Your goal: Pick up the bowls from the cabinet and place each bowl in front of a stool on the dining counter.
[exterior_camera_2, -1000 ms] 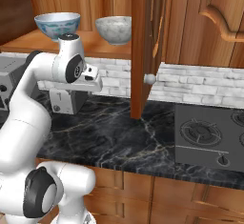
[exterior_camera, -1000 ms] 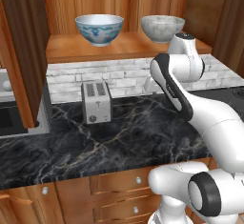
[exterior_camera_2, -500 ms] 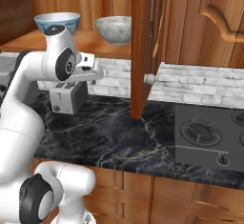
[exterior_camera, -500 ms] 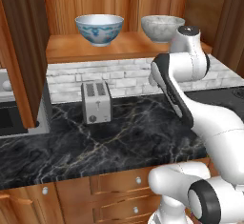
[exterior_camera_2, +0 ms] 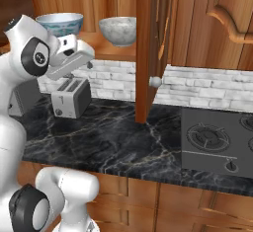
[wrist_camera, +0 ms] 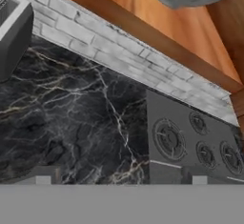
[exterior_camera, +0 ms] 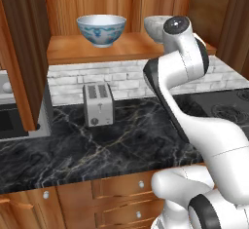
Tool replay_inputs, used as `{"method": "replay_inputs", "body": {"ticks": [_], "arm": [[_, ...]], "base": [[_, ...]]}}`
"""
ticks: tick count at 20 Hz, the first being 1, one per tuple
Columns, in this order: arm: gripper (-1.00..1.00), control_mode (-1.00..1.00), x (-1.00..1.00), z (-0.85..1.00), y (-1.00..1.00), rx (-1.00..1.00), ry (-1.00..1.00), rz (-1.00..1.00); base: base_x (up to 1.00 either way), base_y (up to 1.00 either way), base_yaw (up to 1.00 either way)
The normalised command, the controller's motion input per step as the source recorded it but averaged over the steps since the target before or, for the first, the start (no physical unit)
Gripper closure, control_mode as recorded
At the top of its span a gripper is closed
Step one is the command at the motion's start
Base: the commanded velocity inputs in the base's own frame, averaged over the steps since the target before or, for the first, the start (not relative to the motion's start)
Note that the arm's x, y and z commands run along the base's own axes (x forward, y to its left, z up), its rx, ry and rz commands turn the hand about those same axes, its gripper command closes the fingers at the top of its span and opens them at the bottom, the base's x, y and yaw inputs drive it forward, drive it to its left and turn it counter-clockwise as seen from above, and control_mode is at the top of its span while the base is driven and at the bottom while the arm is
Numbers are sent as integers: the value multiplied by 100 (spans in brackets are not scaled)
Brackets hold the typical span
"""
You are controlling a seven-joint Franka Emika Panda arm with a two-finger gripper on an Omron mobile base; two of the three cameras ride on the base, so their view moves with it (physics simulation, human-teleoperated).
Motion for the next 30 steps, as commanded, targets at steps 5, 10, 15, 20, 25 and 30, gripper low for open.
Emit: {"method": "replay_inputs", "body": {"ticks": [5,10,15,20,25,30], "arm": [[-100,-100,0,50,-2,-16,-7,15],[-100,-100,9,31,-16,-17,-2,22],[-100,-100,19,17,-1,-18,7,15],[-100,-100,61,0,4,-7,9,0],[-100,-100,53,0,0,-2,-5,2],[-100,-100,57,1,0,-5,-1,5]], "base": [[0,0,0],[0,0,0],[0,0,0],[0,0,0],[0,0,0],[0,0,0]]}}
